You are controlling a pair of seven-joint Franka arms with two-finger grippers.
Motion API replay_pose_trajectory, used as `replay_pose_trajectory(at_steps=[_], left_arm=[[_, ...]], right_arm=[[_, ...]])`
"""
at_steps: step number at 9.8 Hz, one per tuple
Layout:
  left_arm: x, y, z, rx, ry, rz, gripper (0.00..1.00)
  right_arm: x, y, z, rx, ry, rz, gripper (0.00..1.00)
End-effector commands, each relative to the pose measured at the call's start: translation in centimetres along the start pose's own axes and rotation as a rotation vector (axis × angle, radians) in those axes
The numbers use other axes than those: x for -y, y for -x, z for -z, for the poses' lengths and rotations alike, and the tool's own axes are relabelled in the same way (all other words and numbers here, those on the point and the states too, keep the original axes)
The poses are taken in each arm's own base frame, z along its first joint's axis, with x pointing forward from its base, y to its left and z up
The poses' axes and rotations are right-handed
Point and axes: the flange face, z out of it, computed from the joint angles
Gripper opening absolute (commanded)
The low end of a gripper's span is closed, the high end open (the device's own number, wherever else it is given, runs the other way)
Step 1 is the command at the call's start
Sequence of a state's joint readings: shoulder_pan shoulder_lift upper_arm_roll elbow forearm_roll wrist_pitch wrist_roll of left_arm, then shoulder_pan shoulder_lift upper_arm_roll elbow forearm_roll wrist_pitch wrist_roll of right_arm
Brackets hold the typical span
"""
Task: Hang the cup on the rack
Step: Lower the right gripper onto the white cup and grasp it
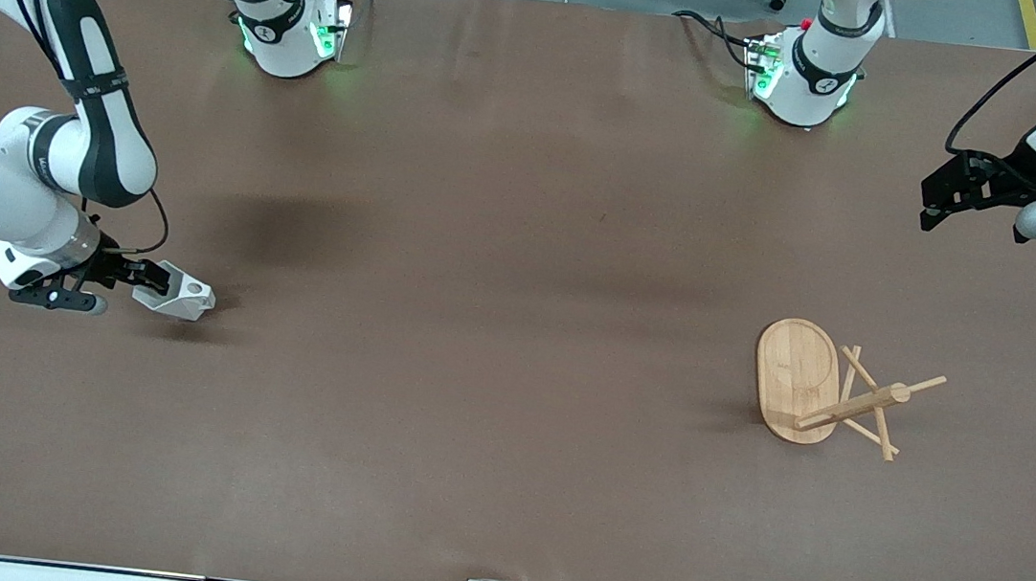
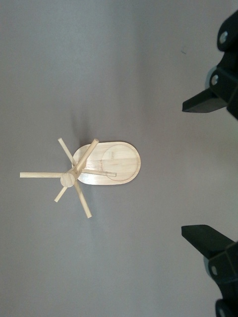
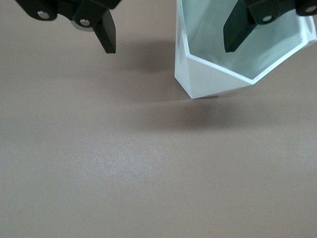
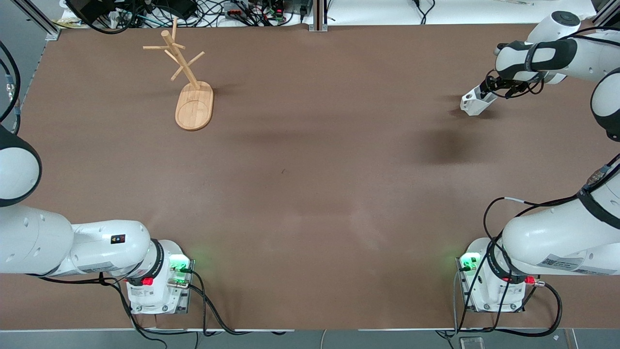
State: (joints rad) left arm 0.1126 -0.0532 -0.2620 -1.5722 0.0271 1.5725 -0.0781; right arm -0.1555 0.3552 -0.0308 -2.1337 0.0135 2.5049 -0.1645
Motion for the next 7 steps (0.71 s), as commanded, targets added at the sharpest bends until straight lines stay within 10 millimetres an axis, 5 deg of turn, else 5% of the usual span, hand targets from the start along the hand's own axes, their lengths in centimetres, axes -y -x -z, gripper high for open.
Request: replay_pose_trajectory(at_steps=[1,7], left_arm=[[-0.04,0.08,-0.93,0.030,-0.002,-0.004,1.00],[-0.05,0.15,-0.32,0.012,-0.004,-0.010,1.00]], right_arm=[[-0.05,0.00,-0.45,-0.016,0.002,0.012,0.77],[0.09,-0.21,-0.91,-0.015,-0.003,0.000,0.01]])
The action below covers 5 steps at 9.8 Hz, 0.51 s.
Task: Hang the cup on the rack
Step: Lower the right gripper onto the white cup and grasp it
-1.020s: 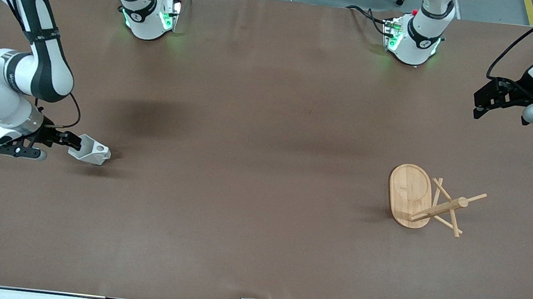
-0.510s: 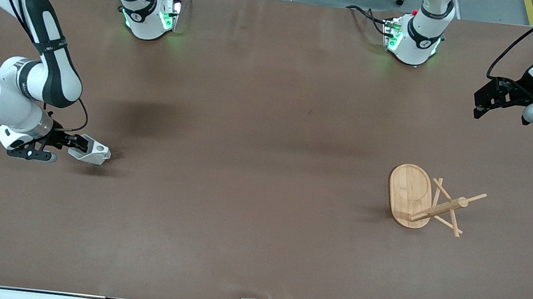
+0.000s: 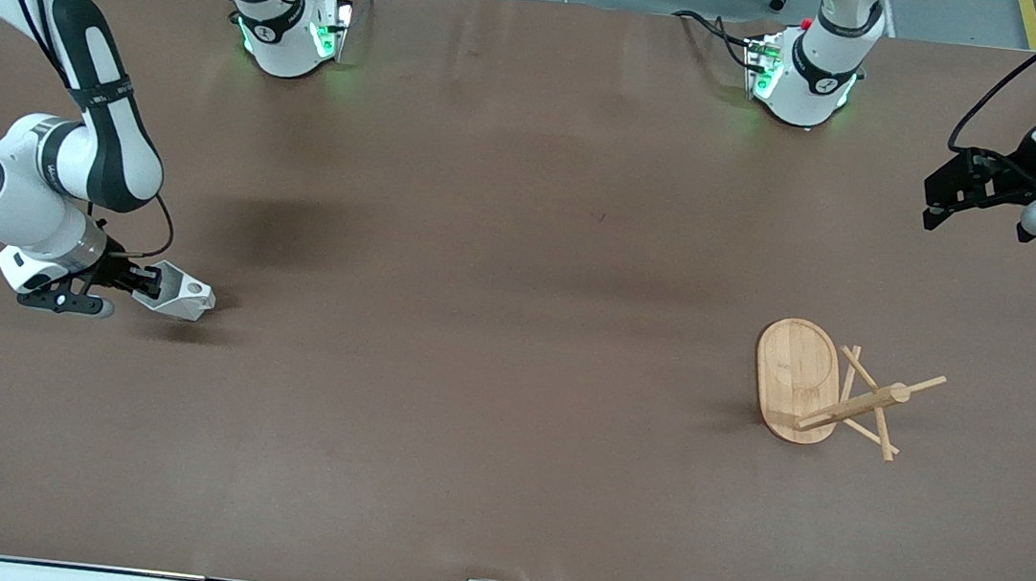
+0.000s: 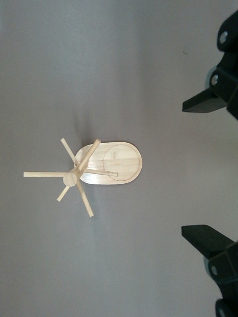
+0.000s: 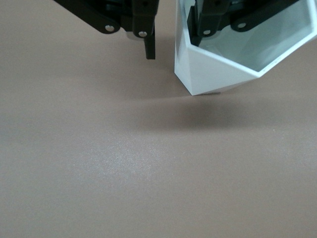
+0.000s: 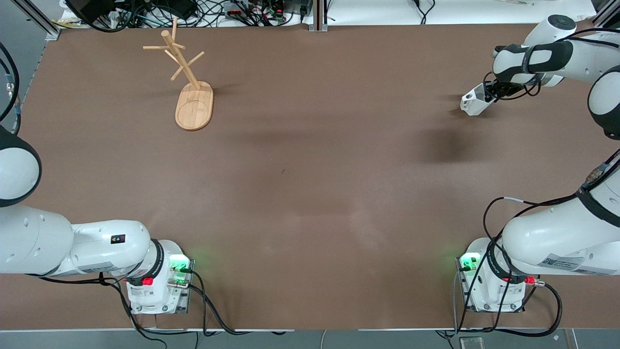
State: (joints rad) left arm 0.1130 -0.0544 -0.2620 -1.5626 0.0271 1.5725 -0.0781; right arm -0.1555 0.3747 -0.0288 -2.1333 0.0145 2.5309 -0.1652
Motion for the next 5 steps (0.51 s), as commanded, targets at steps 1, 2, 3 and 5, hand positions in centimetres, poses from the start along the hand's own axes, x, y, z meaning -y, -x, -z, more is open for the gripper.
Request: replay_pose_trajectory(at_steps=[1,2,3,5], left_arm=[[0.0,0.2,-0.7,0.020,-0.004,-0.012,1.00],[-0.1,0.3,-0.3,0.014,-0.005,-0.015,1.00],[-0.4,0.4,-0.1,0.012,-0.008,-0.020,1.00],[-1.1,0.4,0.4,0.002,-0.008,-0.033,1.00]], right_arm=[[0.0,-0.3,0.2,-0.012,-0.007,-0.007,0.00],[0.2,-0.5,0.6,-0.008,-0.009,-0.003,0.00],[0.5,-0.5,1.1,0.013,-0.013,0.004,0.00],[1.3,-1.5,5.5,0.004,-0.016,0.025,0.00]])
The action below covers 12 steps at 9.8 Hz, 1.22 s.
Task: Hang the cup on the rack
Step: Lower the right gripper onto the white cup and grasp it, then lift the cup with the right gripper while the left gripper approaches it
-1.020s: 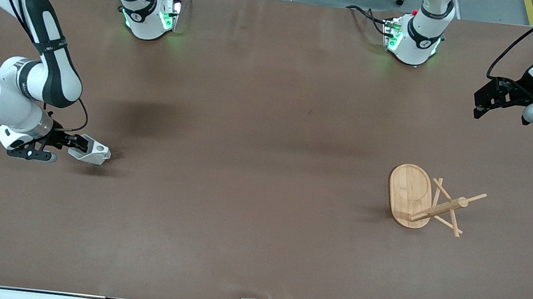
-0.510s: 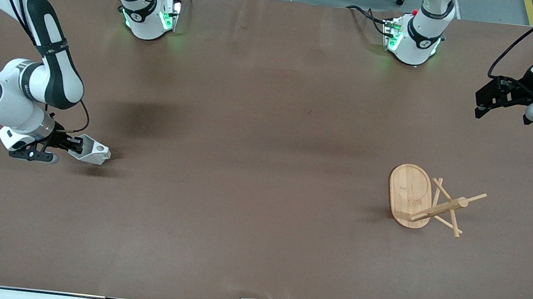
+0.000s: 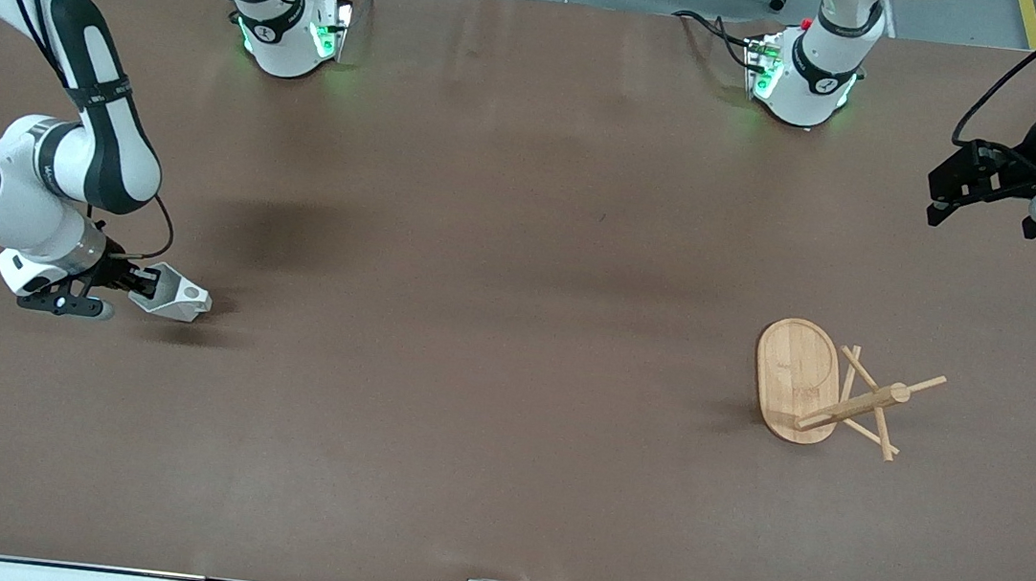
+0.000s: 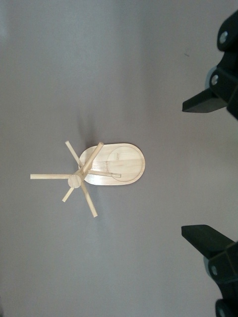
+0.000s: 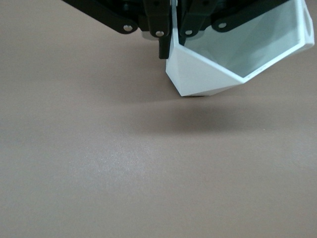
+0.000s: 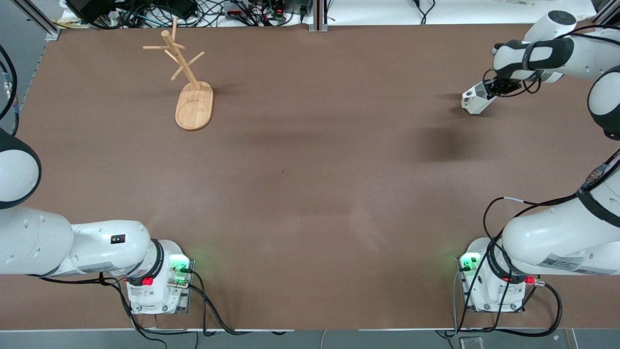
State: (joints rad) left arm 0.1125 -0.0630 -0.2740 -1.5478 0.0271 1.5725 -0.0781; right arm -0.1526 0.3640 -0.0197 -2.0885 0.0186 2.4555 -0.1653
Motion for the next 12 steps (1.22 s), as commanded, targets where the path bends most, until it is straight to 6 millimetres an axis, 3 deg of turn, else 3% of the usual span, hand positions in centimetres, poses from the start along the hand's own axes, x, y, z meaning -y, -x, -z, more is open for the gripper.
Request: replay_pose_trajectory(at_steps=[1,3,4,6,8,10,12], left_arm=[[-0.4,0.2,-0.7,0.024,-0.007,-0.024,1.00],[-1.7,0.2,0.0,0.010,-0.003,-0.056,1.00],[-3.5,0.5,0.1,0.010,0.005,-0.106,1.00],[-7.4,1.2,0.6,0.008,0.075,-0.281,1.00],[-10.9,1.9,1.8,-0.016,0.126,-0.411,1.00],[-15.5,3.2,1.8,-0.010,0.218,-0.553,1.00],[-20.2,4.6,2.6,-0.022,0.308,-0.699,1.00]], right_arm=[[1.7,-1.0,6.0,0.001,-0.013,0.033,0.00],[5.1,-1.5,8.7,0.057,-0.202,-0.032,0.00],[8.7,-1.5,9.8,0.064,-0.345,-0.059,0.00],[16.7,-1.2,10.6,0.077,-0.585,-0.089,0.00],[23.2,-0.5,11.4,0.102,-0.785,-0.118,0.00],[29.1,1.0,12.0,0.153,-0.935,-0.127,0.00],[32.8,2.1,12.5,0.157,-1.104,-0.121,0.00]])
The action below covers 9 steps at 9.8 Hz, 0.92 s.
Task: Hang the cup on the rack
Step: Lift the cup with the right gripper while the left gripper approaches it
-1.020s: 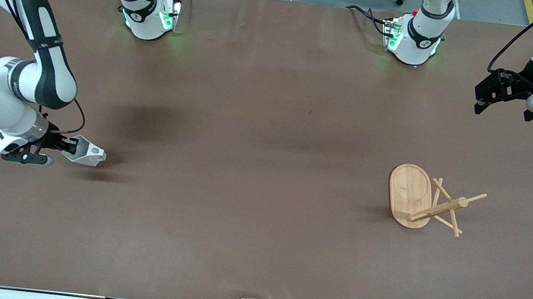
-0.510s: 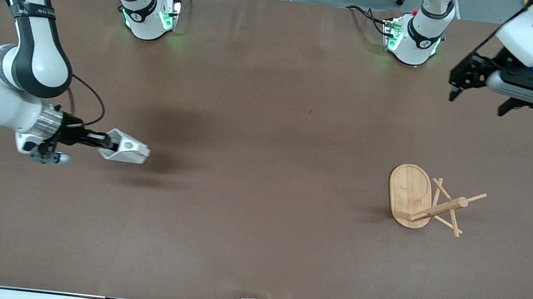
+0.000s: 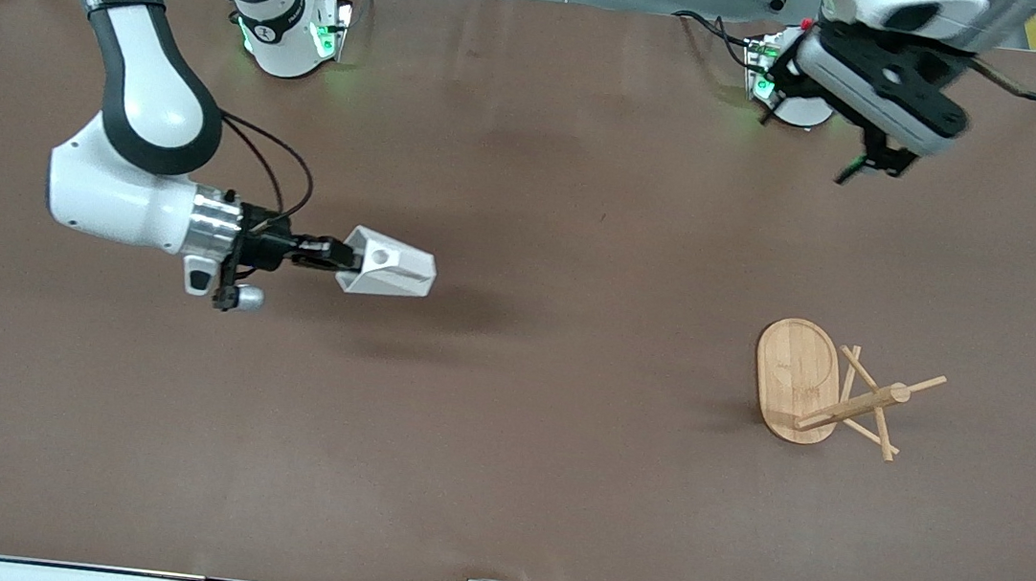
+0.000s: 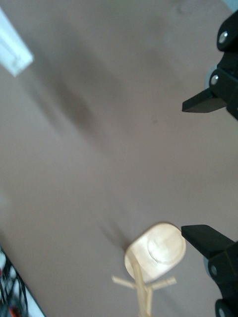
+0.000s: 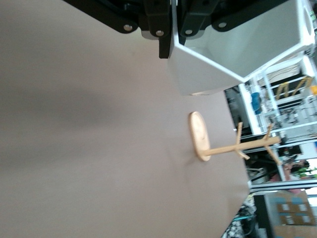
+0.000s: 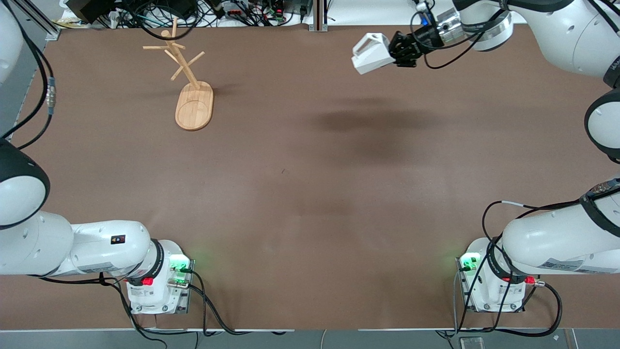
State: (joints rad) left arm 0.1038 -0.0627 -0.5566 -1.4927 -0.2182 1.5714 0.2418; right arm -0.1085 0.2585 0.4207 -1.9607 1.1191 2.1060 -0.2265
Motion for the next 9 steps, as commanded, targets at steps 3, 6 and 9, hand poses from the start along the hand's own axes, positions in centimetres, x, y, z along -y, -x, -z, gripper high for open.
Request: replay_pose_trajectory(at_steps=[3,6,9], left_arm=[[-6.3,-4.2,-3.4,-0.044,0.118,-0.292,1.00],[-7.3,-7.3,-6.2,-0.148,0.163,-0.452,1.00],[-9.2,-9.1,-8.2,-0.136,0.116,-0.571,1.00]], right_arm=[[1.1,2.3,-5.6,0.020,-0.266,0.032,0.00],[1.3,3.5,-9.0,0.105,-0.385,-0.024,0.00],[1.7,4.4,-10.4,0.145,-0.424,-0.018,0.00]])
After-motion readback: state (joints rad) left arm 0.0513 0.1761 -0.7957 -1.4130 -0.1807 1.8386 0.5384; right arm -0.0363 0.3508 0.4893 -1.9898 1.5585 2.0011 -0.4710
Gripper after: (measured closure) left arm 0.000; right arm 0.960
